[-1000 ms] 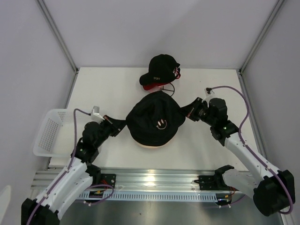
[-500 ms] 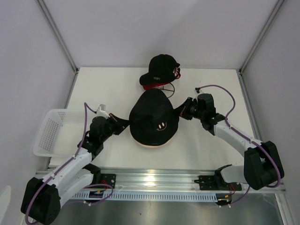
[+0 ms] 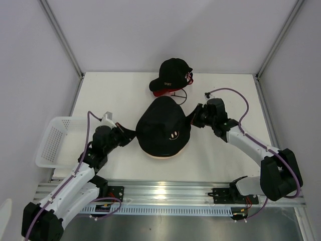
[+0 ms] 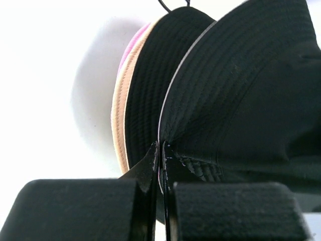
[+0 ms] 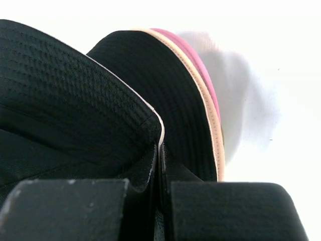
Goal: Stack the hats
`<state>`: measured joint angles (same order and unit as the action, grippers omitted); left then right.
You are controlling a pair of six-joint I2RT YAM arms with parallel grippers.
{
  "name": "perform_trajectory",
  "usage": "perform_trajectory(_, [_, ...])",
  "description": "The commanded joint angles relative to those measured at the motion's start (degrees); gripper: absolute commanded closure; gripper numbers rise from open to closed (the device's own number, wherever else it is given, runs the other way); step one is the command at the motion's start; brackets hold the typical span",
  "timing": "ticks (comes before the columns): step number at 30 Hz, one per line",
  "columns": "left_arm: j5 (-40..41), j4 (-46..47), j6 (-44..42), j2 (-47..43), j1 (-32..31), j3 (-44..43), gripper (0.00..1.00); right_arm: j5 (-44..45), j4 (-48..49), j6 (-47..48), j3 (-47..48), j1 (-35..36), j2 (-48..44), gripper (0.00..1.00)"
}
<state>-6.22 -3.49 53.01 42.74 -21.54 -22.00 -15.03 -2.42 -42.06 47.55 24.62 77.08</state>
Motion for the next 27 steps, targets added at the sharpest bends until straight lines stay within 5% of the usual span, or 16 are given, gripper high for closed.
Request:
perform_trajectory(1, [0.8,-12.3,-9.0,0.5,0.1,0.6,0.99,10.0,-13.7,7.6,-0.9,-0.4,4.1,1.00])
perform_trajectory(10, [-1.9,-14.1,-11.9,3.3,-0.8,-3.5,0.97,10.6,-13.8,12.6,14.2,-0.2,16.0,1.00])
perform_trajectory(13, [2.8,-18.7,-12.1,-1.8,-0.8,-5.9,0.70,10.9,-16.7,15.5,18.3,-0.2,20.3,1.00])
perform_trajectory(14, [4.3,-19.4,-12.4,-3.4,-0.8,-6.6,0.54,11.2,-17.7,17.1,20.9,-0.3,21.1,1.00])
perform_trajectory(17, [7.5,-19.0,-12.9,-7.8,0.8,-10.4,0.40,12.3,-20.4,20.2,24.7,-0.2,23.0,1.00])
perform_trajectory(22, [-12.3,-3.7,-12.1,-4.0,15.1,-10.7,0.34,8.8,-20.1,23.5,28.7,-0.3,24.3,1.00])
perform_trajectory(27, [-19.5,5.2,-12.1,3.6,19.0,-16.4,0.31,6.2,-20.7,25.2,32.6,-0.2,25.1,1.00])
